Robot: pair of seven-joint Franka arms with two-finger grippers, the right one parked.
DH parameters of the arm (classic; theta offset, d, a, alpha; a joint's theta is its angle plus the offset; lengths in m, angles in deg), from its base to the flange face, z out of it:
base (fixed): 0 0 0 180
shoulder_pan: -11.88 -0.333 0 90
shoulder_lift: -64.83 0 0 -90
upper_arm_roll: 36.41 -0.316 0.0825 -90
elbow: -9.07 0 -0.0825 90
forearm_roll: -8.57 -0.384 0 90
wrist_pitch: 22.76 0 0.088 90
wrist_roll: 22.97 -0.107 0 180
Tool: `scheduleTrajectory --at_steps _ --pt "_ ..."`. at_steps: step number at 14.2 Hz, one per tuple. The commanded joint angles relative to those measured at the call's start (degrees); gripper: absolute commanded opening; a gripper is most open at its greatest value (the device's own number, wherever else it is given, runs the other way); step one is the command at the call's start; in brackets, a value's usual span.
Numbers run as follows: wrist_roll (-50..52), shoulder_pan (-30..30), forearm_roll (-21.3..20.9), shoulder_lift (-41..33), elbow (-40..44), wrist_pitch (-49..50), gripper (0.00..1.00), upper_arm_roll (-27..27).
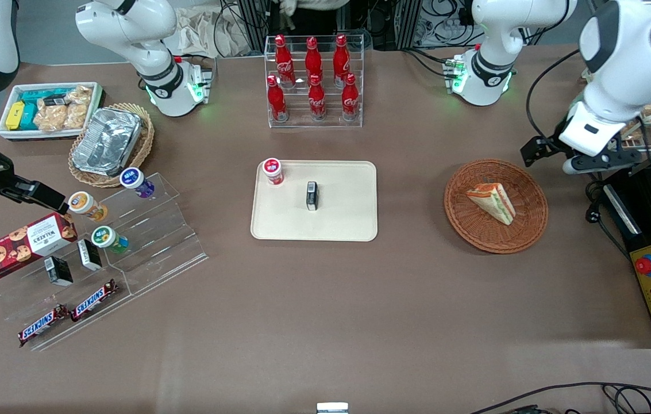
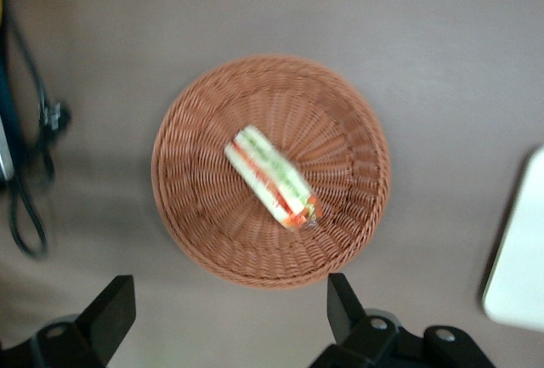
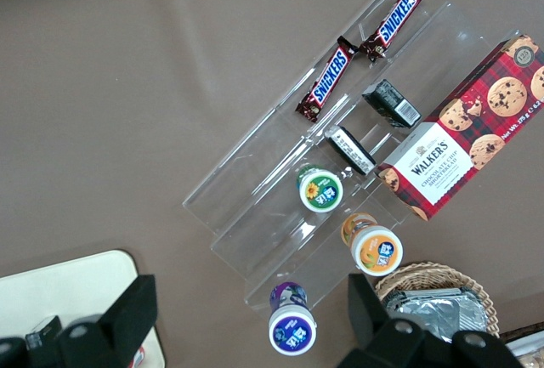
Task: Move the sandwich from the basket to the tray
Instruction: 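Move the left gripper over the wicker basket above the sandwich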
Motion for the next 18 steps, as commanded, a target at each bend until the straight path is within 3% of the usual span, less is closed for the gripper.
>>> scheduleTrajectory --at_steps 1,7,12,18 --pt "14.0 0.4 -0.3 -1.2 -2.5 -3.0 1.00 0.3" --pt "24.1 0.5 -0.1 1.7 -15.8 -21.4 1.00 0.3" --pt "34.5 2.3 -1.0 9.0 -15.4 -27.4 1.00 0.5" --pt "38.0 2.8 -1.0 12.3 -15.8 -33.4 1.00 0.4"
